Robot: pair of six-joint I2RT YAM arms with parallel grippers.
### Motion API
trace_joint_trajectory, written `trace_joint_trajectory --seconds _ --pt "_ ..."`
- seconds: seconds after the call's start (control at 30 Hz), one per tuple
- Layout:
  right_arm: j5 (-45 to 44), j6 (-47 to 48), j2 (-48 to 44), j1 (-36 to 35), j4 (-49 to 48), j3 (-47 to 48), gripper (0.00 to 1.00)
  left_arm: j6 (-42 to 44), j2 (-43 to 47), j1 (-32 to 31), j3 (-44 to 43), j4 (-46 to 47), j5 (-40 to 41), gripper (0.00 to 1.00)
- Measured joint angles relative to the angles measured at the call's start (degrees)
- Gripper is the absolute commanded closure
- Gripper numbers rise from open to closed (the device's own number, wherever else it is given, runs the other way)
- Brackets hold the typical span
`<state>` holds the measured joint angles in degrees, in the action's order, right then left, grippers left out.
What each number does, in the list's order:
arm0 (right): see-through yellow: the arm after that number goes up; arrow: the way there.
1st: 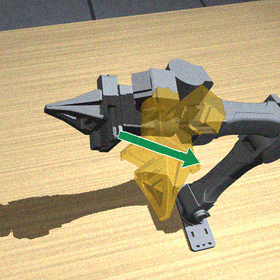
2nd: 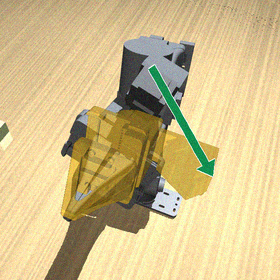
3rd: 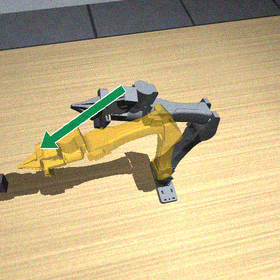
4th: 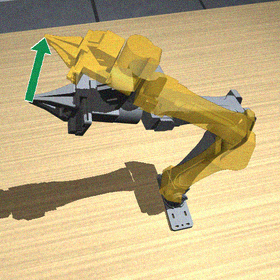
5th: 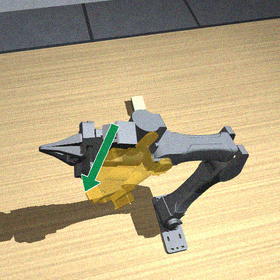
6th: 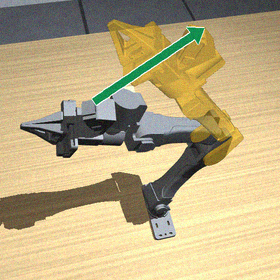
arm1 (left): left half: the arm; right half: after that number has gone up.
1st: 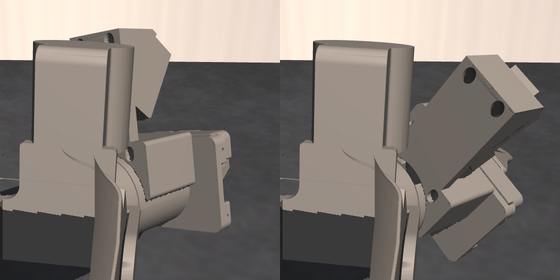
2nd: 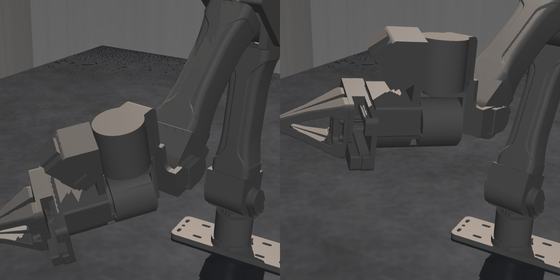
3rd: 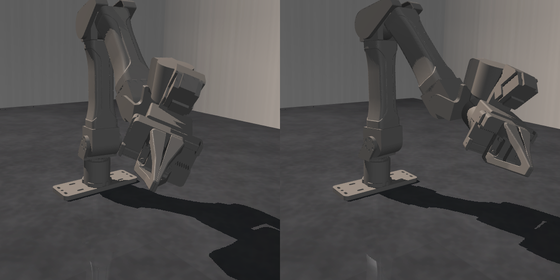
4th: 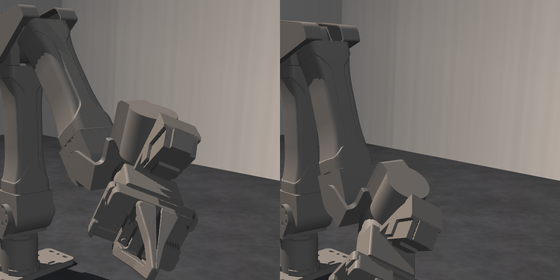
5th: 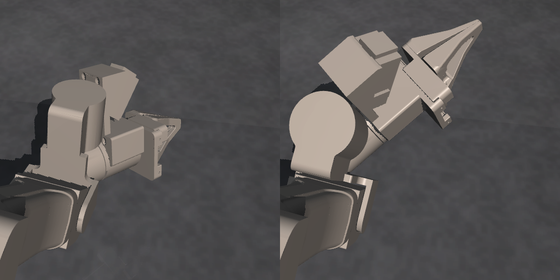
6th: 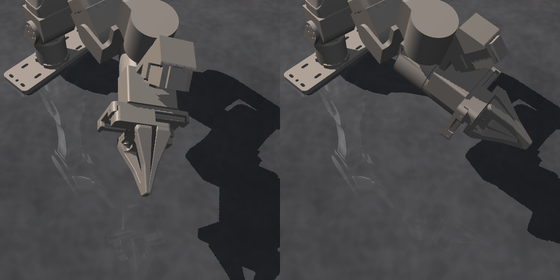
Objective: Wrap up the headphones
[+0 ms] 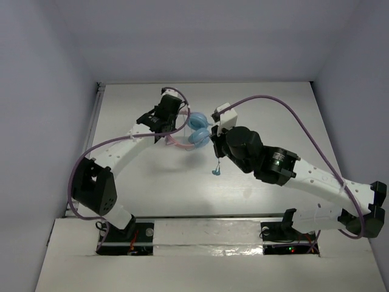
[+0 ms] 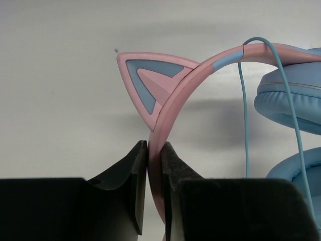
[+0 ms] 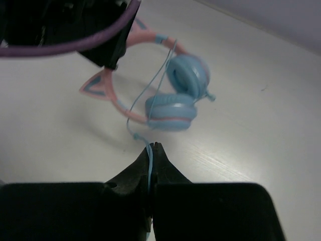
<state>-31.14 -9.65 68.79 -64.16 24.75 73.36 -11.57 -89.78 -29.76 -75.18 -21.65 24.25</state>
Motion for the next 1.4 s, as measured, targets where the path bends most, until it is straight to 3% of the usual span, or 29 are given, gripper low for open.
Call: trace_joint_trajectory --seconds 0.23,0.63,1.0,1.23,1.3,1.4 --pt "-5.8 8.4 3.1 2.3 -6.9 -0.1 1.00 0.9 6.8 -4.5 7.4 -1.3 -6.9 1.00" --pt "-6.0 15.0 6.9 10.4 -18.1 -3.0 1.00 4.4 16.1 -6.6 9.6 -2.6 -20.3 1.00" --pt "-4.4 18.0 10.8 13.3 -20.8 -3.1 1.00 6.3 15.3 -9.6 9.6 -4.7 -24.2 1.00" --pt "-4.5 16.6 10.8 17.5 -21.1 -5.2 0.95 6.3 15.3 -9.5 9.6 -4.8 -22.5 1.00" --pt "-4.5 15.6 10.8 17.9 -20.4 -5.2 0.86 6.4 15.3 -9.5 9.6 -5.0 -21.5 1.00" --pt "-4.2 14.6 10.8 18.8 -20.1 -5.2 0.86 6.7 15.3 -9.5 9.6 -5.7 -19.7 1.00"
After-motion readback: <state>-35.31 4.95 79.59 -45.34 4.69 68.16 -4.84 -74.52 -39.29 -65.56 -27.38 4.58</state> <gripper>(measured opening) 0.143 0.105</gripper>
